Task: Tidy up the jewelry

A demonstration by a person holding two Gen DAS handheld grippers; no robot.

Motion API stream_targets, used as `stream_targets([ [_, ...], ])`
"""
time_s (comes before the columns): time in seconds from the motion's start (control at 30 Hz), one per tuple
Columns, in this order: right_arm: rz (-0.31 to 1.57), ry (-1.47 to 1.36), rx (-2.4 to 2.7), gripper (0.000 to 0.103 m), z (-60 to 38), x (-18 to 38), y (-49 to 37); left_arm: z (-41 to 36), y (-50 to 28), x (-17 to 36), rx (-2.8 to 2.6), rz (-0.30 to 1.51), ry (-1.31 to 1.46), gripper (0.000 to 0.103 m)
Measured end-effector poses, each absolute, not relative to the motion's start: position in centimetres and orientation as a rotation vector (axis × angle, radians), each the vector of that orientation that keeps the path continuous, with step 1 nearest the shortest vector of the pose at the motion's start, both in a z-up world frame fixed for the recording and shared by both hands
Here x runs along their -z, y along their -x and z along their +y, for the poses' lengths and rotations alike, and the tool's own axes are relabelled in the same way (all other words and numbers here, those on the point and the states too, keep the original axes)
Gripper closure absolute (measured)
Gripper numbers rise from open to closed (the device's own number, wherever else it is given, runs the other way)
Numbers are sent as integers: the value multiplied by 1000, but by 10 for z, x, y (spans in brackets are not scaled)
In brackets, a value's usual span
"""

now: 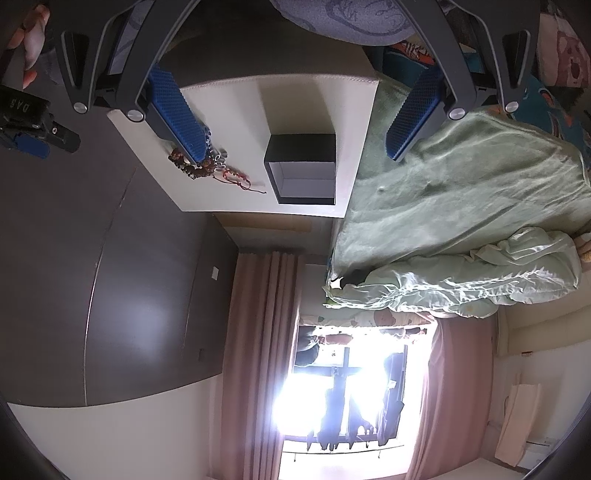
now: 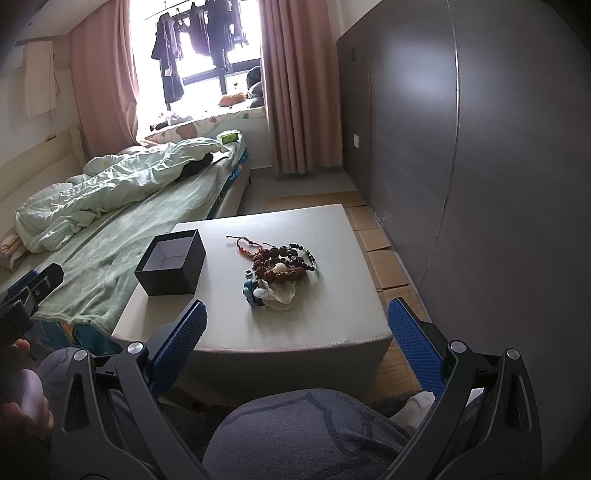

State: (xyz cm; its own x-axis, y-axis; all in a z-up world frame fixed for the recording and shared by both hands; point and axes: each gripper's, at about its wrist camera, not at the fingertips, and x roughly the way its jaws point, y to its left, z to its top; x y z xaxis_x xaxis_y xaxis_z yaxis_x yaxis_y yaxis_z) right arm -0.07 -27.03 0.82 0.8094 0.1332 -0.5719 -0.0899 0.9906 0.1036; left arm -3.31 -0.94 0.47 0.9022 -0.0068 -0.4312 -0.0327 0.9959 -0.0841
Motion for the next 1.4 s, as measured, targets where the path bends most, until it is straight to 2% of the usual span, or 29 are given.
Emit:
stream_targets([
  [0.77,602,-68,-110,5,-272,-9,14,-3,48,-8,-14,443,98,8],
  [1.17,641,-110,-120,5,-290,-21,-2,-14,23,-22,61,510,53,9],
  [1.4,713,-253,-153,5,-317,-31,-42,-33,-14,-26,151,602,78,11],
])
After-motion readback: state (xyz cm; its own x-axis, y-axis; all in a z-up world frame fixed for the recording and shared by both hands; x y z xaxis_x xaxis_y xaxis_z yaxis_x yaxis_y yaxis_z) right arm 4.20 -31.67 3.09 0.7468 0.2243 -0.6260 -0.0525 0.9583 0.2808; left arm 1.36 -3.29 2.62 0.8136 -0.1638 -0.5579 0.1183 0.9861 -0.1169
